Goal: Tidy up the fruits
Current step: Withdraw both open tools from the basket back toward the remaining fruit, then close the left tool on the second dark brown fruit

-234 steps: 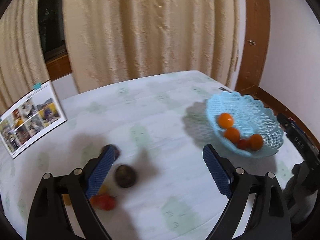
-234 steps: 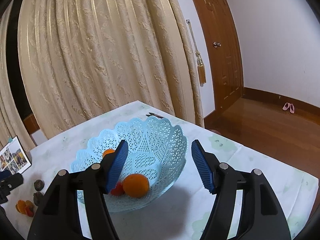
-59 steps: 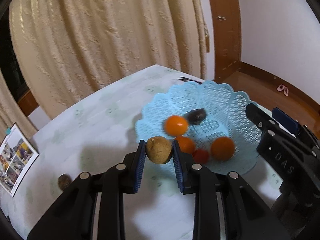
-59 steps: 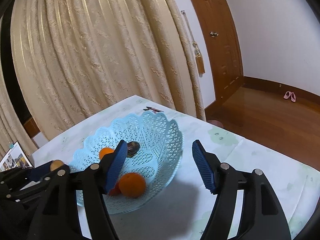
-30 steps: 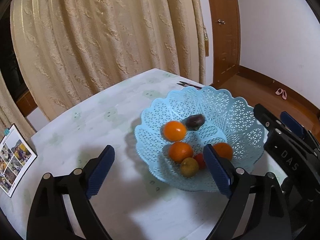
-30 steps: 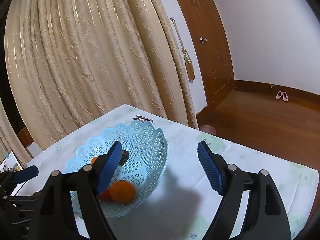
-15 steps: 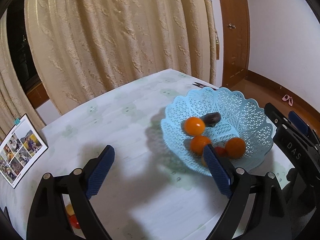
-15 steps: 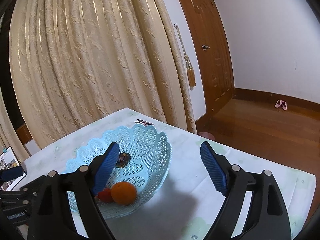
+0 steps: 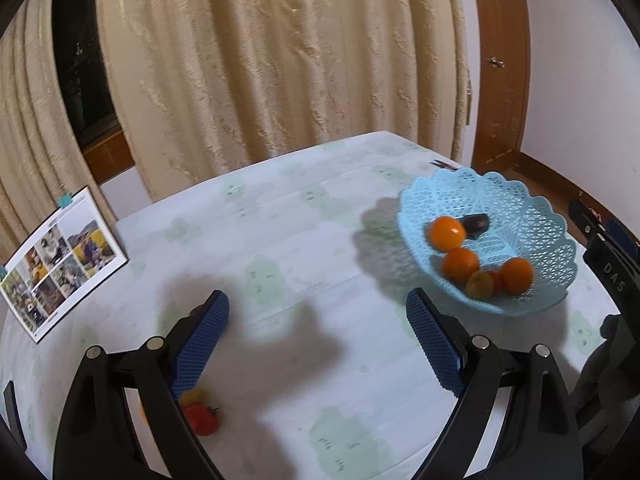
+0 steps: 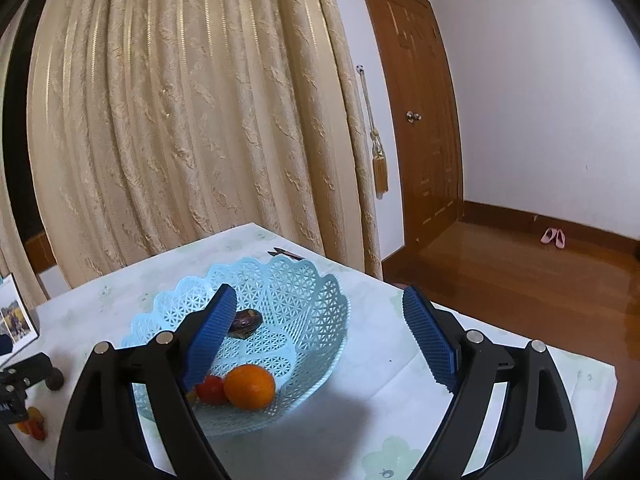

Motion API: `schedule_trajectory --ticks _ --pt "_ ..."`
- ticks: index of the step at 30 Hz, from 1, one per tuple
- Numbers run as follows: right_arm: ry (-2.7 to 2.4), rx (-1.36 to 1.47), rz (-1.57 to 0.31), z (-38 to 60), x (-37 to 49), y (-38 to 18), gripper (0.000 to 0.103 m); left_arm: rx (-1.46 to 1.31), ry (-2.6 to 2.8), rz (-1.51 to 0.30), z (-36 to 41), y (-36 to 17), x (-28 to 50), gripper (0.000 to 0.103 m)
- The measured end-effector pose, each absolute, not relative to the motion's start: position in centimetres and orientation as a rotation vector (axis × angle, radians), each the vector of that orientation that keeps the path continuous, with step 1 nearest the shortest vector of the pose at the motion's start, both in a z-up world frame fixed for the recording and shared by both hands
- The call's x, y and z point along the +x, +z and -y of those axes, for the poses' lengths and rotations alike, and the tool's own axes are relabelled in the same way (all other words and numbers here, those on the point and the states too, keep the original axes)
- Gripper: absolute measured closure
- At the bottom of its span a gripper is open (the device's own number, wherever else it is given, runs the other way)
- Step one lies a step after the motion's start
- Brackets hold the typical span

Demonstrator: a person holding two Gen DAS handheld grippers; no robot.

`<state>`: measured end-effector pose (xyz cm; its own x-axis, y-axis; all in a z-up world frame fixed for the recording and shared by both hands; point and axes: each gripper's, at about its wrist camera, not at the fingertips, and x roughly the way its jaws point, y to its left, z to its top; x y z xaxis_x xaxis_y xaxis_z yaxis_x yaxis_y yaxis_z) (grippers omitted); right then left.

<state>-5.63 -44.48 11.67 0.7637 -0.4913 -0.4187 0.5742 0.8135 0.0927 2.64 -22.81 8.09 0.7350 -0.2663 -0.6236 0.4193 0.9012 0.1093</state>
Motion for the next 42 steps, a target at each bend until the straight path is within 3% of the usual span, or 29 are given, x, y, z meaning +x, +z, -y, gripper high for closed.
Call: schedule_trajectory --ticks 15,19,29,38,42 --pt "-0.349 0.191 -0.482 36.9 -4.0 11.8 0.016 0.181 -0.304 -0.674 15.6 7.7 4.3 0.013" --pt "-0.278 0.176 -0.508 34.7 -3.4 11.9 0.011 0.121 -0.309 -0.731 13.3 7.5 6.2 0.013" --pt "-0.159 0.124 -0.576 31.0 -2.5 11.6 0.011 0.06 -0.359 -0.848 11.5 5.2 11.1 0.014" --pt "-0.119 0.156 -0.645 30.4 -1.8 10.6 0.011 0.049 -0.376 -0.955 12.3 2.0 14.0 0.032" --pt "-0.108 0.146 -0.659 29.9 -1.7 10.3 0.011 0.04 -0.37 -0.997 12.7 0.9 15.0 0.046"
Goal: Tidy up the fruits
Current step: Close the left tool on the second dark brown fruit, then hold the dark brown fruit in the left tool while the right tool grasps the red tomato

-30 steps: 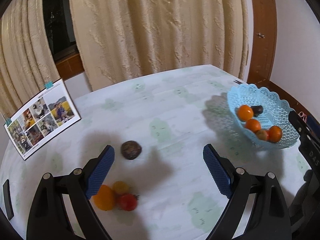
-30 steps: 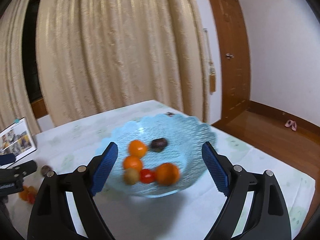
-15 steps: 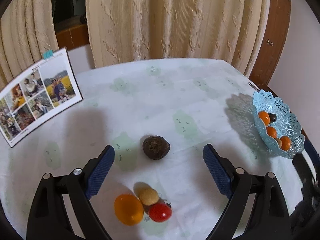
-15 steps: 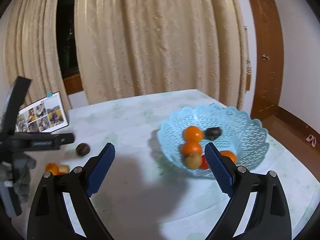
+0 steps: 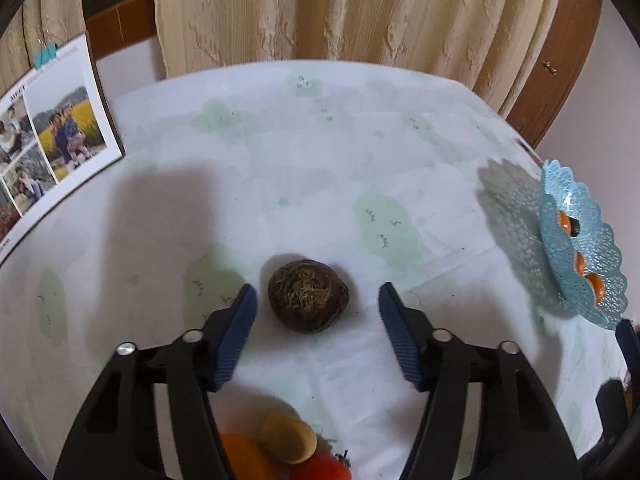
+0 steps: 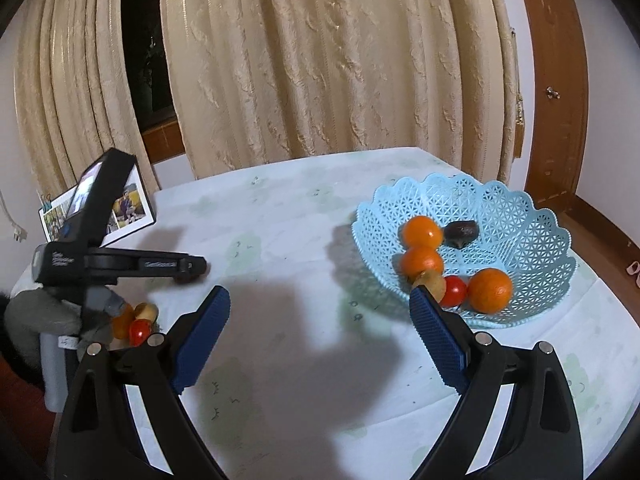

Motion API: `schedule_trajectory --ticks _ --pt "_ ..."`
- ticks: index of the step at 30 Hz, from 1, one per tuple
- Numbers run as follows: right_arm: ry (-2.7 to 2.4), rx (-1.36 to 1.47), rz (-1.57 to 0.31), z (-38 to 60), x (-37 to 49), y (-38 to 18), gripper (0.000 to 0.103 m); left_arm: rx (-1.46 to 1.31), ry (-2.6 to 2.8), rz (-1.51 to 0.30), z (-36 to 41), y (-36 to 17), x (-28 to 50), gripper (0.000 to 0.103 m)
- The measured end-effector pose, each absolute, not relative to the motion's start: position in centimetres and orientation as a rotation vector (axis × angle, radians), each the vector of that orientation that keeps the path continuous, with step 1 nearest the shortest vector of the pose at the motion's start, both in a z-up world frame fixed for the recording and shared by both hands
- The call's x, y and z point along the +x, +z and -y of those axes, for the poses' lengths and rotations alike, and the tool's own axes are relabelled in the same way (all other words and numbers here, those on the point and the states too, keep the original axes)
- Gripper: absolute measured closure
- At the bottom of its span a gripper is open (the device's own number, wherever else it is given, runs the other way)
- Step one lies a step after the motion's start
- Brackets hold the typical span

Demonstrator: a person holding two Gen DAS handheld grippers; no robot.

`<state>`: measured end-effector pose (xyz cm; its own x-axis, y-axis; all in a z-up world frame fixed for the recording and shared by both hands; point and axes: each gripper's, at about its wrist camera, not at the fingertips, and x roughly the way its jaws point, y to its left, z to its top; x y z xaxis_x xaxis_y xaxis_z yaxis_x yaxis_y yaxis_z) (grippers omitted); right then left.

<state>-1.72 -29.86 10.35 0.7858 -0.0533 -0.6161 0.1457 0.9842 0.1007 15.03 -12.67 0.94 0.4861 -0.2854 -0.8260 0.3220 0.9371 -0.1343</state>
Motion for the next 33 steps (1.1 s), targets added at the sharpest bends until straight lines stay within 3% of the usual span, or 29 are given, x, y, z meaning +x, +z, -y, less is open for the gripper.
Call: schedule_trajectory --ticks 4,10,20,26,28,33 --pt "-0.091 0.131 -0.673 29.1 -1.4 10.1 0.011 0.036 -0.352 -0.995 12.5 0.6 15.3 0.059" --pt "-0.054 0.129 -0.705 28.1 -0.7 9.8 0.011 0.005 -0.364 -0.974 11.3 1.3 15.2 0.06" --pt "0.124 0.139 -0.8 24.4 1.5 8.9 0.011 -0.026 -0.284 -0.776 7.0 7.9 13.3 0.06" --pt "0.252 0.106 -0.884 20.5 3.2 7.2 0.011 -0.06 -0.273 -0.748 5.7 9.4 13.1 0.06" --pt "0.283 0.077 -0.903 19.1 3.8 6.6 0.015 -0.063 -0.279 -0.742 5.6 9.6 12.9 0.06" --pt "0.324 0.041 -0.971 16.9 5.4 4.9 0.038 -0.081 -0.287 -0.73 5.5 10.0 12.7 0.06"
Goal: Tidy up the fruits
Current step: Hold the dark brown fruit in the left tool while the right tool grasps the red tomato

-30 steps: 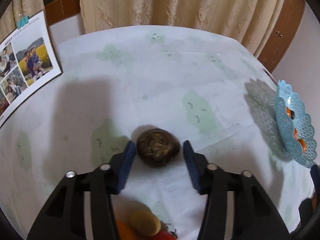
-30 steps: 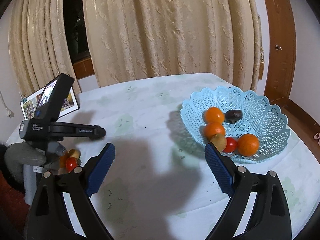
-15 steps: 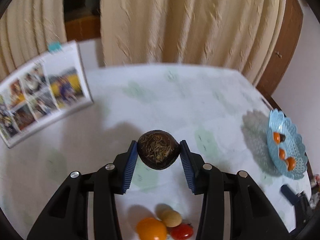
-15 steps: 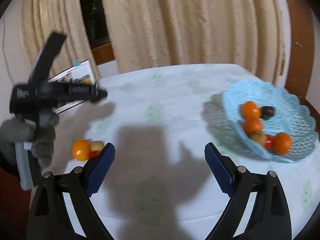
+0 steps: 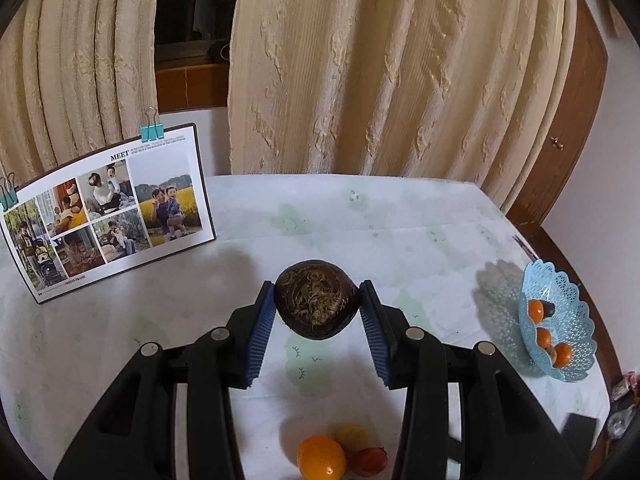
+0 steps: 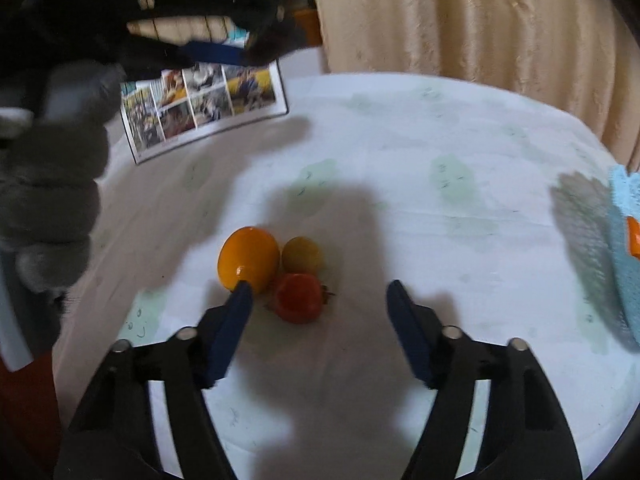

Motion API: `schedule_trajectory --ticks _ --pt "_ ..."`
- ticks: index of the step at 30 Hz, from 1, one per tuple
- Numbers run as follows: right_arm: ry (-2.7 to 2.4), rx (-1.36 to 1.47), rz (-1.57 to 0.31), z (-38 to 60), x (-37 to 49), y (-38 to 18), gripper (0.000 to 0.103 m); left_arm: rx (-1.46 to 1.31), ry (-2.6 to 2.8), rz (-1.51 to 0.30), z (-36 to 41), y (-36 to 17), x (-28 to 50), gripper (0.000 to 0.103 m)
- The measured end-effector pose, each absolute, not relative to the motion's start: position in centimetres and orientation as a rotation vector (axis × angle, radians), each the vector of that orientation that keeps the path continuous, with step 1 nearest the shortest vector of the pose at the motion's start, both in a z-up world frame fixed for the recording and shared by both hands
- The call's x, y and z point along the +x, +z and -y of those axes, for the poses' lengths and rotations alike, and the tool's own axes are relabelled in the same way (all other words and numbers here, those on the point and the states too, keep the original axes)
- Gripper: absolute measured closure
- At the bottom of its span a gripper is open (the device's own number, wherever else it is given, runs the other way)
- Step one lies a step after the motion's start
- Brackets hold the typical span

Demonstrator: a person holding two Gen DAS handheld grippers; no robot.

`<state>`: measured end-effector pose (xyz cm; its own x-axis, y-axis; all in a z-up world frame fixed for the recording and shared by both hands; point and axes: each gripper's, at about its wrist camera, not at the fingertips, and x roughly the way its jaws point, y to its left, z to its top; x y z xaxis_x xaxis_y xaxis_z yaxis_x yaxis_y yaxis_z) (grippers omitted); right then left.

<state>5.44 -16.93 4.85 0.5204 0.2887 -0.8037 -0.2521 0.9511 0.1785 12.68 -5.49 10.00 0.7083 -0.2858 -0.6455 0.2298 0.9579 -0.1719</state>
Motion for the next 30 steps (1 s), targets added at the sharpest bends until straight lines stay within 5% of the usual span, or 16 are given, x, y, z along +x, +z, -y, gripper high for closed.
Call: schedule_trajectory --ticks 7,30 --pt "0.339 0.016 -1.013 15.9 6.0 4.1 0.068 -0.088 -0.294 -0.729 5.5 10.1 12.5 0.06" --pt "0.009 0.215 -0.79 29.6 1.5 11.1 0.069 -0.016 -0.37 -0.707 9.2 10.3 10.2 0.06"
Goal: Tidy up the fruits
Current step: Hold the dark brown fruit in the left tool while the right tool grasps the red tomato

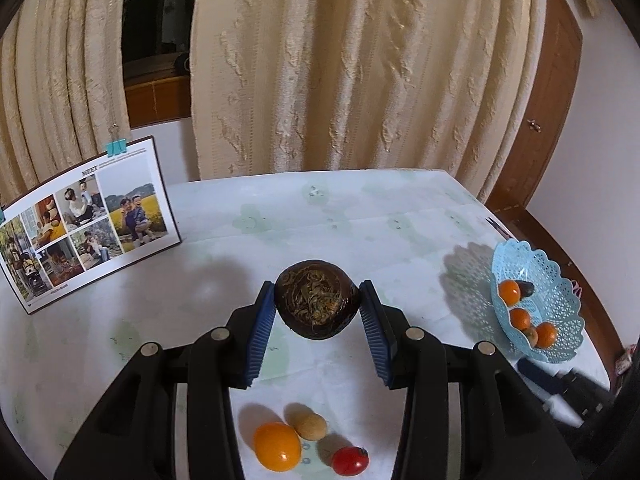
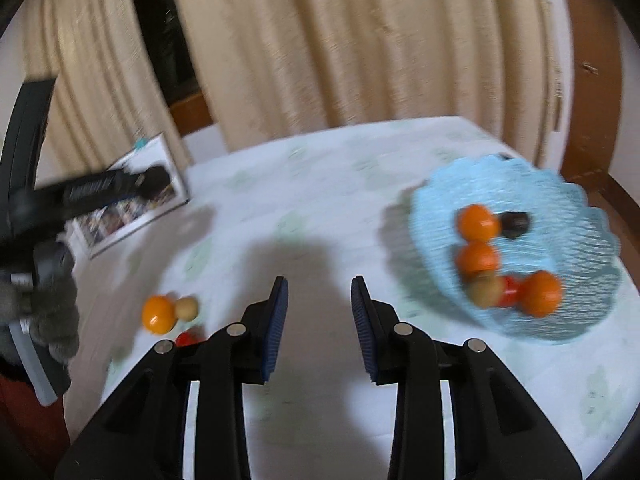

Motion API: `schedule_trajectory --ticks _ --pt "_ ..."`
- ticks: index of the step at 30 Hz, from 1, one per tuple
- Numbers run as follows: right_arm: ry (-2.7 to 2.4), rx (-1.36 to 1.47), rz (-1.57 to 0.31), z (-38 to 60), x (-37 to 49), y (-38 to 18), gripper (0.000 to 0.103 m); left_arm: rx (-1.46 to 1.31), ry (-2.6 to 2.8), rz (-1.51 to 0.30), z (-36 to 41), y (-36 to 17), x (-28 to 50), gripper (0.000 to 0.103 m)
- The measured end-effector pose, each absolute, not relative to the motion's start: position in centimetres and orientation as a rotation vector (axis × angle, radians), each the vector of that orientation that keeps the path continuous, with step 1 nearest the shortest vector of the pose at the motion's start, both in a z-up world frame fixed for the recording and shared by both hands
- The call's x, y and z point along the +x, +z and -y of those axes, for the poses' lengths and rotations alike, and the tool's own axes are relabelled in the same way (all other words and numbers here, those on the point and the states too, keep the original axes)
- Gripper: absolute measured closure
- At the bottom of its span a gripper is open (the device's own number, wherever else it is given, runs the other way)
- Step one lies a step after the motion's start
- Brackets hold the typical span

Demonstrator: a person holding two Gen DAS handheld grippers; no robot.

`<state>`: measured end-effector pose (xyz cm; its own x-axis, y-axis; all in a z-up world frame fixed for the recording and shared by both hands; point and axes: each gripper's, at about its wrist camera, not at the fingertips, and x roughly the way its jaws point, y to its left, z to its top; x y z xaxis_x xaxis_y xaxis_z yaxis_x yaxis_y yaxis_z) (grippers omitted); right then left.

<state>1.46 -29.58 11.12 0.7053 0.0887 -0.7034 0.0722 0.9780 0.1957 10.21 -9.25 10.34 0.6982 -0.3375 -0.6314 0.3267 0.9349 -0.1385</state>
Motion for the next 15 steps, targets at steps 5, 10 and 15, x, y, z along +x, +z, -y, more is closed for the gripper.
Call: schedule_trajectory --ticks 5,10,15 --pt "-0.089 0.252 -0.75 33.3 0.4 12.1 0.069 -0.007 -0.39 -0.705 9.9 10.4 9.7 0.06" --pt "-0.185 0.287 -0.726 37.0 -0.8 12.5 0.069 0.004 -0.406 -0.705 10.6 10.3 9.3 0.06" --pt "-0.274 0.313 -0.704 40.2 -2.2 12.5 0.069 0.025 -0.423 -0.704 11.5 10.2 8.7 0.06"
